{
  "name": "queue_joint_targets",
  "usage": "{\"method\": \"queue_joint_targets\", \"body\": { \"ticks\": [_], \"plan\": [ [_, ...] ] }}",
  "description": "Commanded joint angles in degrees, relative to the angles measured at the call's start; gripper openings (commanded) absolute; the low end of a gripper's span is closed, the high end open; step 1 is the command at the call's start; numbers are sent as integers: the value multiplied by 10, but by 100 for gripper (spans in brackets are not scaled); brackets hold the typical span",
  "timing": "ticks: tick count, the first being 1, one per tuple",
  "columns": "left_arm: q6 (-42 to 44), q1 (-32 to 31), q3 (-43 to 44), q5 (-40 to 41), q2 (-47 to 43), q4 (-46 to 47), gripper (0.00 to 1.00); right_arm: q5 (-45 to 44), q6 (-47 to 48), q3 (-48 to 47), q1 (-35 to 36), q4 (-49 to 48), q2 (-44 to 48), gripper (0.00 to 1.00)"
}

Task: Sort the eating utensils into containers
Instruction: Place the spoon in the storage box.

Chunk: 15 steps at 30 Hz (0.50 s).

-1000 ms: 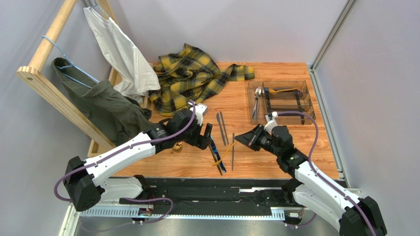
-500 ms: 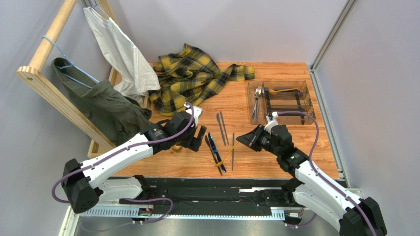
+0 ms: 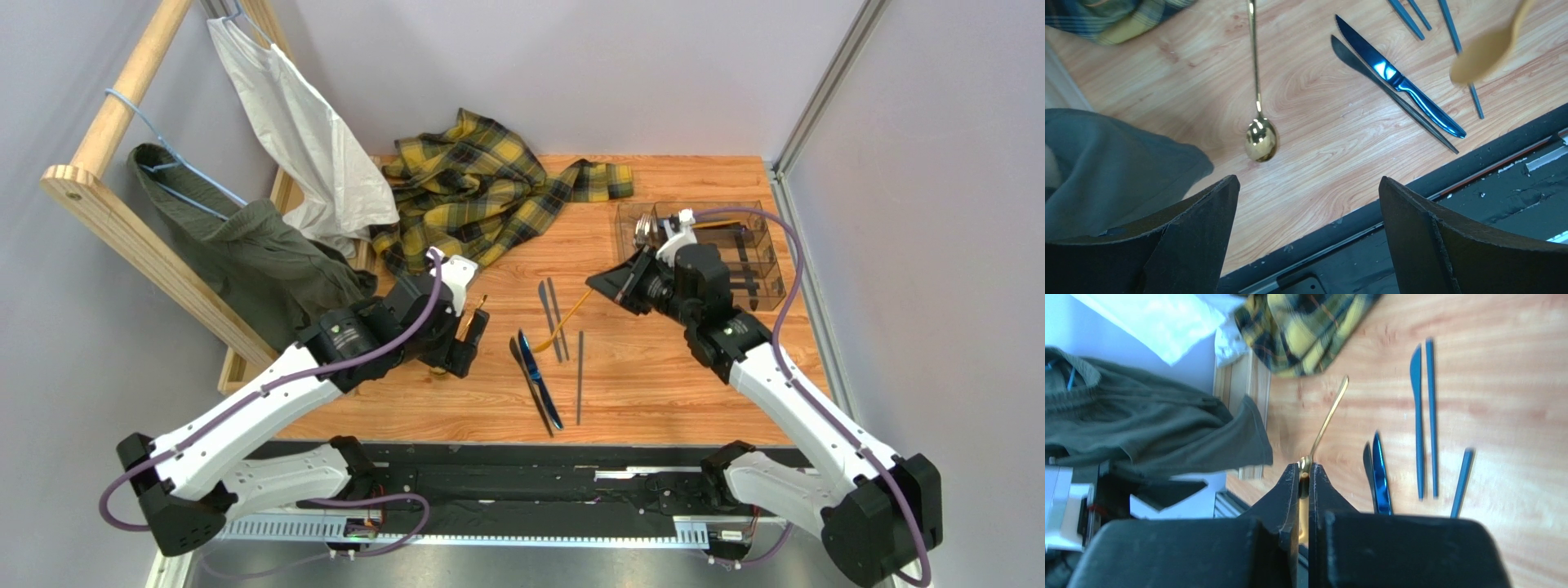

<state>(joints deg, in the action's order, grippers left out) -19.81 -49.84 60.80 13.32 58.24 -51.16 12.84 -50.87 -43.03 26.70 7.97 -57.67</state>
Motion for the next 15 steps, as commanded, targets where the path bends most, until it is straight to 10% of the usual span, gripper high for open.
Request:
{"method": "queue_joint_targets", "body": {
  "ticks": [1, 15],
  "plan": [
    [24, -1, 12, 36, -35, -55, 93, 2, 51, -84, -30, 20, -36, 0],
    [42, -2, -19, 62, -82, -20, 93, 69, 95, -256, -230, 61, -176, 0]
  ]
}}
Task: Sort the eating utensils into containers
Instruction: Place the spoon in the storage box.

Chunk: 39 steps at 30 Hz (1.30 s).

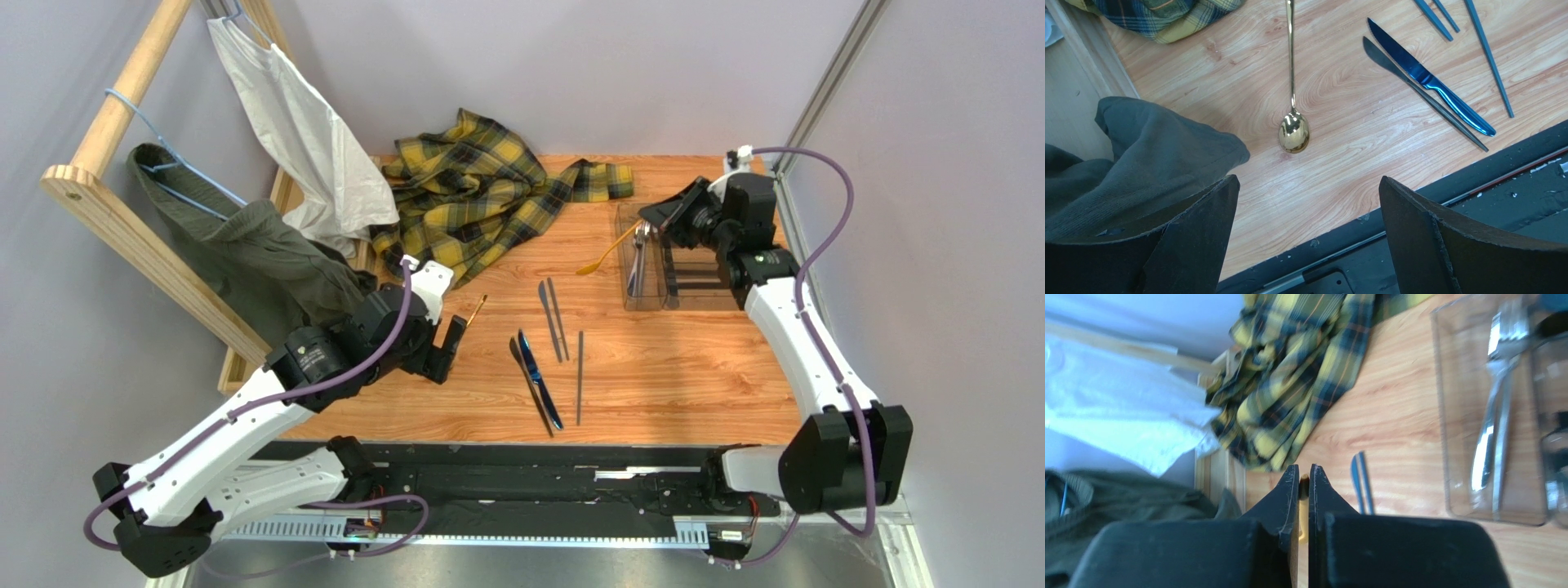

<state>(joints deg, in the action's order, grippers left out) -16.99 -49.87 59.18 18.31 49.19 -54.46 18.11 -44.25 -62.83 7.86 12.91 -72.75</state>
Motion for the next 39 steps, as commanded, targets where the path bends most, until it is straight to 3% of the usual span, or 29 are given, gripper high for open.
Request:
{"method": "queue_joint_targets", "body": {
  "ticks": [1, 7, 13, 23, 39],
  "plan": [
    [13, -1, -2, 14, 11, 11, 93, 13, 31, -71, -51, 12, -40, 0],
    [9, -1, -3, 22, 5, 10, 93, 6, 25, -113, -133, 17, -108, 0],
    [8, -1, -6, 25, -11, 12, 93, 37, -46, -122, -202, -34, -183, 0],
    [11, -1, -8, 20, -23, 15, 95, 25, -77, -187, -251, -40, -280, 0],
    [15, -1, -11, 6, -27, 21, 95, -45, -77, -283, -261, -17, -368, 0]
  ]
}}
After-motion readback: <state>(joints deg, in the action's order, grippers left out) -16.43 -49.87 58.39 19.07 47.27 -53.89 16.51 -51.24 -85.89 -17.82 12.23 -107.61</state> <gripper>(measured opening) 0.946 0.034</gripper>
